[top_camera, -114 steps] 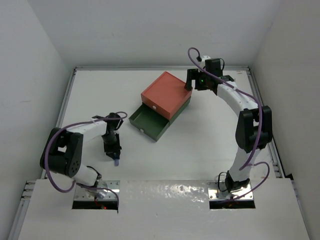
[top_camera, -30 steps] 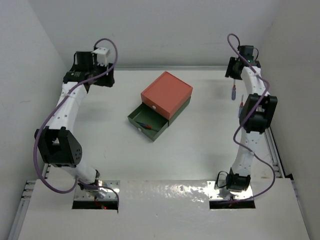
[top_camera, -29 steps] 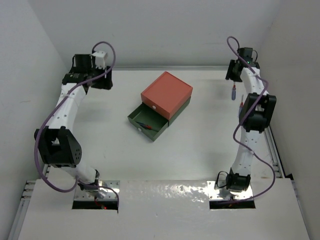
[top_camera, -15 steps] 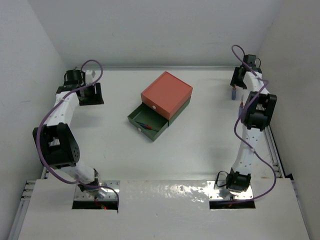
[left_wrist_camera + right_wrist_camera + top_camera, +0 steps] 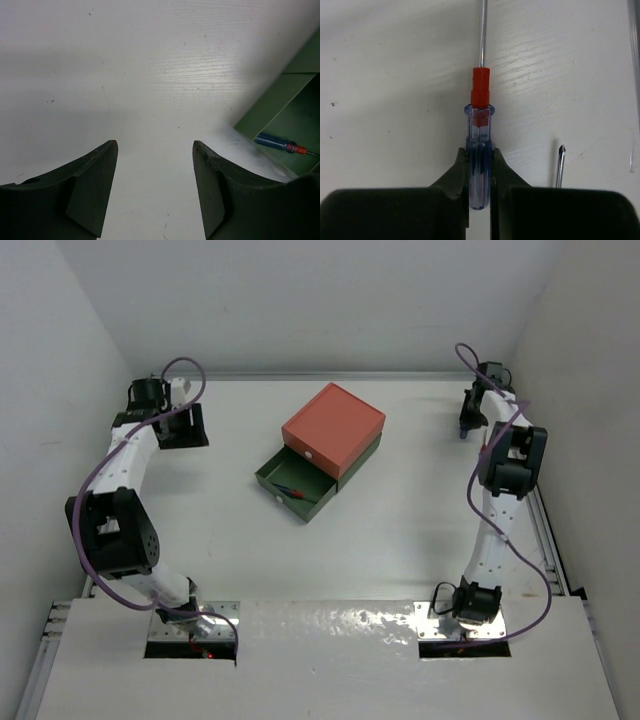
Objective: Sort the tools into containers
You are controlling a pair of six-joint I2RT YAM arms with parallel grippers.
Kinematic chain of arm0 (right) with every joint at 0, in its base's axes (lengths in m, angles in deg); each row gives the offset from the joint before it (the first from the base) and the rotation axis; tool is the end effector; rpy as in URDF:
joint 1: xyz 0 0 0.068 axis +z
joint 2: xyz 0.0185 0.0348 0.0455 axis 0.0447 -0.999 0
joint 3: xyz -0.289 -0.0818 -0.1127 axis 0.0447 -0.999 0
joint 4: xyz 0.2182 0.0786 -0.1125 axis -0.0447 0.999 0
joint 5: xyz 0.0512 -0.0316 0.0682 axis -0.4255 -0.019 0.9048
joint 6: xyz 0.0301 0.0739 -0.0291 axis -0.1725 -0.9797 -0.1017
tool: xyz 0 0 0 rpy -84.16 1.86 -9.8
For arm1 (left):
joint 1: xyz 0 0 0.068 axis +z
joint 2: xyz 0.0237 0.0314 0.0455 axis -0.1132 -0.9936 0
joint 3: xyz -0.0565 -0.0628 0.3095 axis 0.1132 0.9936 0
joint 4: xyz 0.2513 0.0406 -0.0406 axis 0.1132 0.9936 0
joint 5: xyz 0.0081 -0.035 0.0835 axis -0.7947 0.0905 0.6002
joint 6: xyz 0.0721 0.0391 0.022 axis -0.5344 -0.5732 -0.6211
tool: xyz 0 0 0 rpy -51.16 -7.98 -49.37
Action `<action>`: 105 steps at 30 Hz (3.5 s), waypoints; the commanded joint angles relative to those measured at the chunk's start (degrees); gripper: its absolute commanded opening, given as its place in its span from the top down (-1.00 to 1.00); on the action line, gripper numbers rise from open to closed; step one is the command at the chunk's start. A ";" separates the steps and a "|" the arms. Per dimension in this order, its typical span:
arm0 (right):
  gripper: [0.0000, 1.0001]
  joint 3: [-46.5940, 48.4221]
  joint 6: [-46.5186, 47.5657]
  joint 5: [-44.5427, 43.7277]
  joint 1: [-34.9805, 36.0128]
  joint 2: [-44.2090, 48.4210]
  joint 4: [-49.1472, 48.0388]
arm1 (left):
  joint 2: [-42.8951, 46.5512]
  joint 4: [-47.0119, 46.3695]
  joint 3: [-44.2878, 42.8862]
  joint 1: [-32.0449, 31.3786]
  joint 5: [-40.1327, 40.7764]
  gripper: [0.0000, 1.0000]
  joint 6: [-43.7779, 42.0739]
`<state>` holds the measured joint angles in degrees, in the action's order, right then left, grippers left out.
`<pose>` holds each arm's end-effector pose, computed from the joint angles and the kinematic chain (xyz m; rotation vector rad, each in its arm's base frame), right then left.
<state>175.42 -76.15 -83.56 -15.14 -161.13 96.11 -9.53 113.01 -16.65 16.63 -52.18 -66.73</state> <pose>0.5680 -0.1365 0.1367 0.6046 2.4823 -0.1647 0.3572 0.0466 0.3001 0.0183 2.4649 -0.1600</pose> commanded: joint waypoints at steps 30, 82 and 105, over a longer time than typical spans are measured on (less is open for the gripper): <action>1.00 -28.18 9.50 10.98 53.36 33.09 -7.85 | 11.86 -3.29 3.07 0.33 -0.06 -0.17 4.17; -0.59 -15.90 -1.13 1.49 -6.32 23.00 11.30 | 9.93 -4.26 8.69 0.33 -1.20 -0.16 2.68; 1.00 -37.48 9.40 -0.18 7.11 48.70 -4.51 | 10.19 -4.08 8.34 0.42 1.00 -0.15 3.03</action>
<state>137.32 -70.99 -82.92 -15.97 -125.92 98.65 -0.79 110.58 -7.12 16.69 -51.65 -63.95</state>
